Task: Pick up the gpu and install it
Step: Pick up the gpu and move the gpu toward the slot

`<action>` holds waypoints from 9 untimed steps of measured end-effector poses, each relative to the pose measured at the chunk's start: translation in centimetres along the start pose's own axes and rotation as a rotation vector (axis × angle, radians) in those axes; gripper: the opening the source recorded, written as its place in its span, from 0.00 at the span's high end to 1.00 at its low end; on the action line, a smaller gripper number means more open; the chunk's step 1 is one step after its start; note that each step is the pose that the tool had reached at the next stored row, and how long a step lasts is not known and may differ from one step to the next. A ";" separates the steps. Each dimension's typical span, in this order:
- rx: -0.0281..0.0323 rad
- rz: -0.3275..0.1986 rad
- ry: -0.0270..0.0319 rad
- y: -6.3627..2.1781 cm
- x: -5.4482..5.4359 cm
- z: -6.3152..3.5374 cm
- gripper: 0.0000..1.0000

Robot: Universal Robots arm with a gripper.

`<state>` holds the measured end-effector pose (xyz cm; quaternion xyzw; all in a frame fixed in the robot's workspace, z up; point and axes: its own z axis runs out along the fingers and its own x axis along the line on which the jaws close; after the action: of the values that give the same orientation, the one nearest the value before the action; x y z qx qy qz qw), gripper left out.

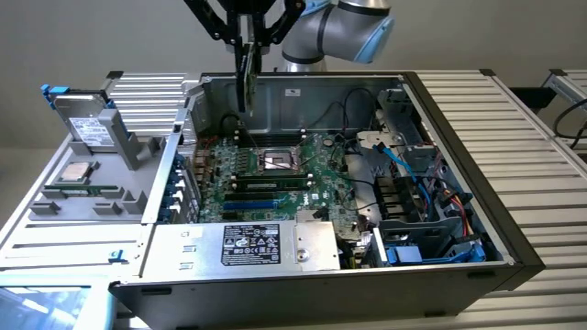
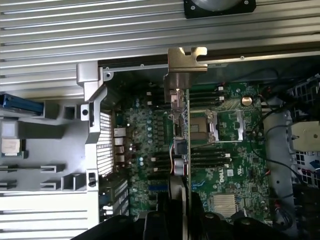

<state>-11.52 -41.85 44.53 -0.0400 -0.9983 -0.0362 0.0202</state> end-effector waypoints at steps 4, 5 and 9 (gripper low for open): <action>0.0000 0.000 0.0000 0.12 -1.9 0.37 0.72; 0.0000 0.000 0.0000 0.15 -2.3 0.49 0.72; 0.0000 0.000 0.0002 0.25 -4.1 0.99 0.72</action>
<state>-7.41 -41.85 43.38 -0.0399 -0.9983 -0.0362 0.0203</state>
